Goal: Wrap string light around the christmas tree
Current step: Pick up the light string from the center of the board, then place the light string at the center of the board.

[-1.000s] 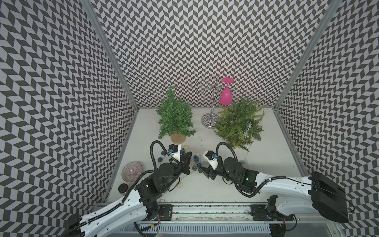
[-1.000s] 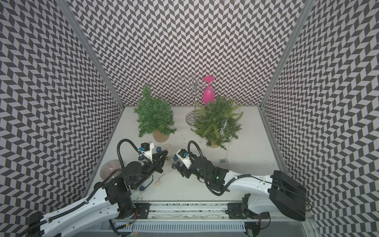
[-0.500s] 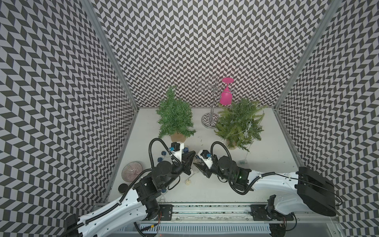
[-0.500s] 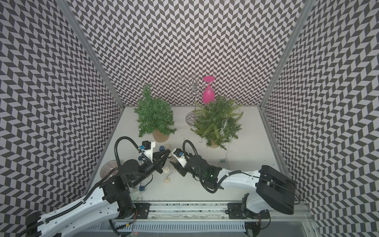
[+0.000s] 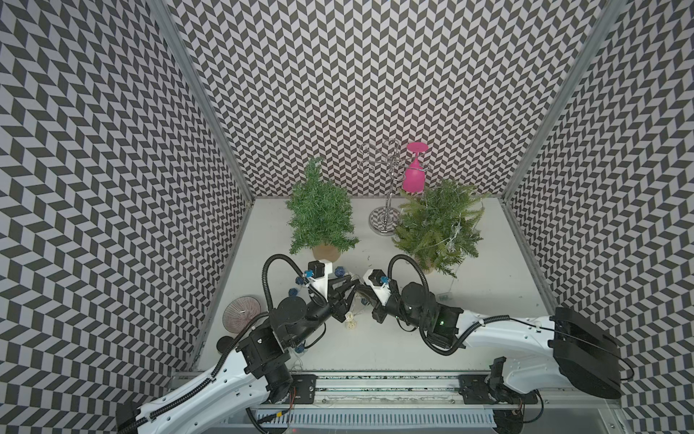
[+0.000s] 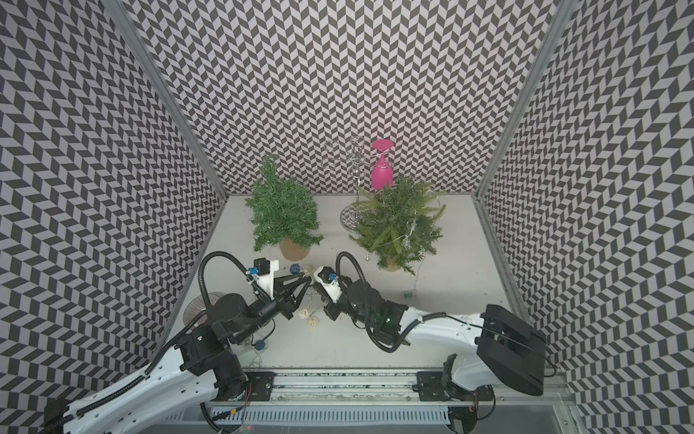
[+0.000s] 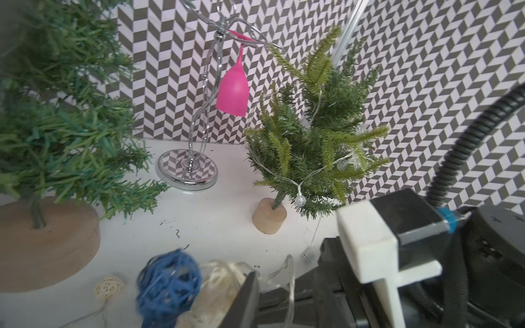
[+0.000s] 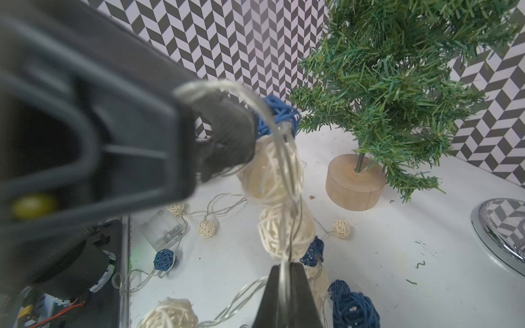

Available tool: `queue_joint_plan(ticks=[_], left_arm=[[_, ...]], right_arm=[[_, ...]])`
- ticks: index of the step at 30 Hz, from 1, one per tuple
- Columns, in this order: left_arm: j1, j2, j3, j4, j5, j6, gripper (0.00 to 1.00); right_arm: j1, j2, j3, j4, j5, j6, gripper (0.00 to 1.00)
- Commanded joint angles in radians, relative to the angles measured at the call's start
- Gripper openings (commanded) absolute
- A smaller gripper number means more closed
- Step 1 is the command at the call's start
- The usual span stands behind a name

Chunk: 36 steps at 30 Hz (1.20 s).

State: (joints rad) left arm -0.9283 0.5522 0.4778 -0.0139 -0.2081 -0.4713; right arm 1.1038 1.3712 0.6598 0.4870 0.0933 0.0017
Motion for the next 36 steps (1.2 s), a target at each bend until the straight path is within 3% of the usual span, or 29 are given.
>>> queue_joint_plan(ticks=[1,3,7,10,11,12,14,16,21,28,31,33,36], left_arm=[[0.006,-0.011,-0.010,-0.067,-0.148,-0.038,0.53],[0.006,-0.032,-0.030,-0.087,-0.208,-0.060,0.67],[0.008,-0.119,-0.047,-0.167,-0.264,-0.110,0.82],[0.008,-0.146,-0.042,-0.285,-0.339,-0.186,0.89],[0.008,-0.135,-0.034,-0.344,-0.383,-0.226,0.97],[0.008,-0.105,-0.012,-0.426,-0.443,-0.284,0.99],[0.006,-0.007,0.030,-0.574,-0.521,-0.388,1.00],[0.004,0.076,0.066,-0.669,-0.527,-0.484,1.00],[-0.009,0.161,0.054,-0.605,-0.362,-0.535,0.99],[-0.005,0.181,0.024,-0.515,-0.244,-0.598,1.00],[-0.001,0.225,0.104,-0.744,-0.259,-0.765,0.99],[-0.005,0.257,0.118,-0.950,-0.229,-0.945,0.91],[-0.006,0.263,0.110,-1.078,-0.140,-1.074,0.82]], right_arm=[[0.004,-0.036,-0.049,-0.033,0.017,0.051,0.03],[0.005,-0.044,-0.072,-0.034,0.031,0.058,0.01],[0.004,-0.053,-0.059,-0.104,0.093,0.080,0.00],[0.004,-0.052,-0.071,-0.116,0.087,0.092,0.00],[0.004,-0.048,-0.079,-0.107,0.088,0.098,0.00],[0.005,-0.043,-0.082,-0.105,0.080,0.095,0.00],[0.004,-0.032,-0.080,-0.118,0.071,0.088,0.01],[0.004,-0.028,-0.091,-0.116,0.058,0.086,0.02],[0.004,0.007,-0.118,-0.057,0.021,0.083,0.02],[0.005,0.058,-0.107,-0.011,-0.028,0.032,0.03],[0.004,0.068,-0.115,-0.005,0.000,0.010,0.03],[0.004,0.075,-0.111,-0.018,-0.002,0.005,0.03],[0.005,0.078,-0.114,-0.012,-0.028,0.007,0.03]])
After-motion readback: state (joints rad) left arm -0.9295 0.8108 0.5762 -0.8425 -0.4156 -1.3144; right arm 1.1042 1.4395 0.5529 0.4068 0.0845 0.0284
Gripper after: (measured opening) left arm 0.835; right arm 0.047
